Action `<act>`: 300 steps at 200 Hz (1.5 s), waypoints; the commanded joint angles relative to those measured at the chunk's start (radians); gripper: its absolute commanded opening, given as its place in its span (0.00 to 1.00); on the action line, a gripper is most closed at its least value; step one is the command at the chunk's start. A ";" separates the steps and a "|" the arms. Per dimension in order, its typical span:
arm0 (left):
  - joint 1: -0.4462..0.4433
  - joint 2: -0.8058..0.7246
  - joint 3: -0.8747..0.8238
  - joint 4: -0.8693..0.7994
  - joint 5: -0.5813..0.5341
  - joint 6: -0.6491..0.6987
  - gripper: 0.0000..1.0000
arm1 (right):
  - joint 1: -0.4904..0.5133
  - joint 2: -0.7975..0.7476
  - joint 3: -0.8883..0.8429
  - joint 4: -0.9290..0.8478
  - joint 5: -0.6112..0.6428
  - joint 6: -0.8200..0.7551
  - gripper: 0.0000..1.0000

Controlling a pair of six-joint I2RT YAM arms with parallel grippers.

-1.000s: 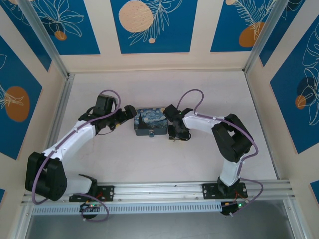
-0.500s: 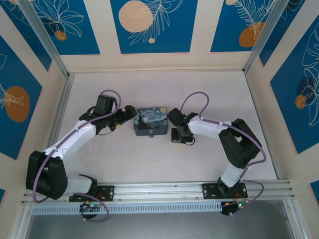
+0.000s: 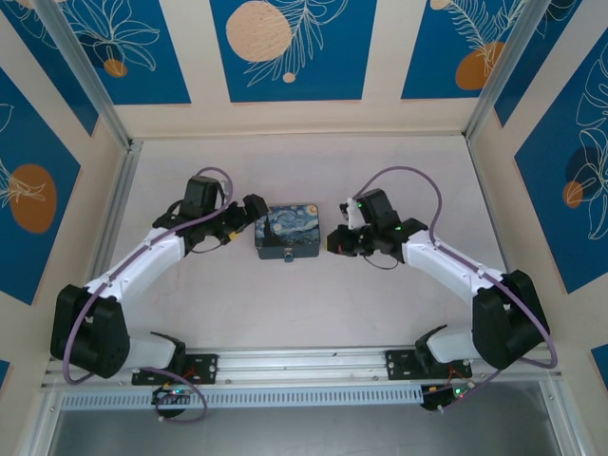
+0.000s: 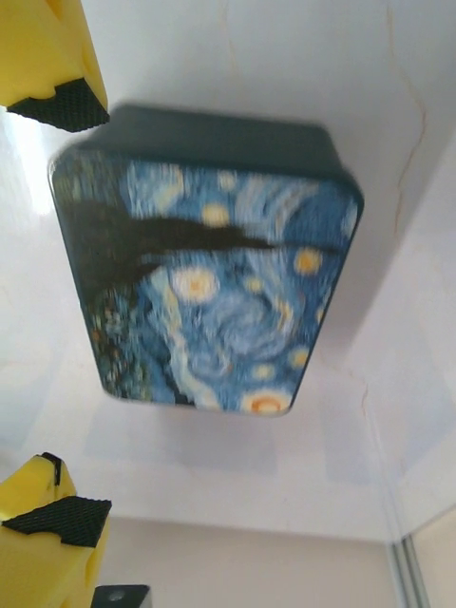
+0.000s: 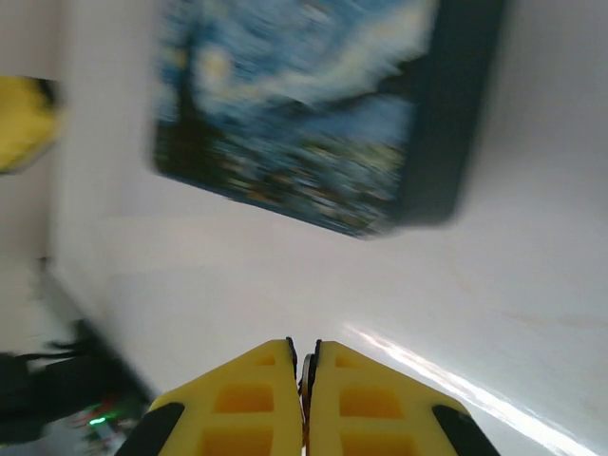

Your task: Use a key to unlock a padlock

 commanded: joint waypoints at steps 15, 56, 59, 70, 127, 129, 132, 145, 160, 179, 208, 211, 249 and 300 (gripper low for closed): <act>-0.052 0.065 0.072 0.164 0.143 -0.116 0.99 | -0.079 0.002 0.014 0.240 -0.474 -0.042 0.00; -0.095 0.139 0.102 0.300 0.192 -0.239 0.92 | -0.116 0.045 0.045 0.274 -0.500 -0.014 0.00; -0.096 0.141 0.108 0.290 0.187 -0.233 0.92 | -0.120 0.044 0.043 0.274 -0.496 -0.013 0.00; -0.101 0.137 0.120 0.246 0.163 -0.204 0.93 | -0.130 0.041 0.040 0.238 -0.442 -0.007 0.00; -0.101 0.095 0.121 0.084 0.066 -0.106 0.98 | -0.061 0.034 -0.106 0.018 -0.213 -0.063 0.00; -0.101 0.095 0.118 0.084 0.065 -0.105 0.98 | -0.057 0.036 -0.114 0.020 -0.206 -0.058 0.00; -0.100 0.096 0.115 0.087 0.064 -0.104 0.98 | -0.051 0.039 -0.127 0.023 -0.196 -0.050 0.00; -0.101 0.099 0.105 0.090 0.064 -0.109 0.99 | -0.035 0.059 -0.168 0.044 -0.165 -0.019 0.00; -0.101 0.102 0.095 0.097 0.065 -0.111 0.98 | -0.022 0.089 -0.198 0.056 -0.119 0.011 0.00; -0.100 0.099 0.088 0.094 0.058 -0.107 0.99 | -0.019 0.130 -0.204 0.056 -0.077 0.027 0.06; -0.100 0.098 0.088 0.083 0.049 -0.096 0.99 | -0.018 0.151 -0.173 -0.002 -0.007 0.022 0.45; -0.101 0.098 0.087 0.082 0.048 -0.097 0.99 | -0.017 0.147 -0.171 -0.005 0.000 0.022 0.47; -0.100 0.094 0.089 0.075 0.037 -0.091 0.99 | -0.012 0.086 -0.138 -0.094 0.121 0.040 0.52; -0.101 0.095 0.098 0.058 0.023 -0.076 1.00 | 0.057 0.080 -0.062 -0.214 0.281 0.078 0.49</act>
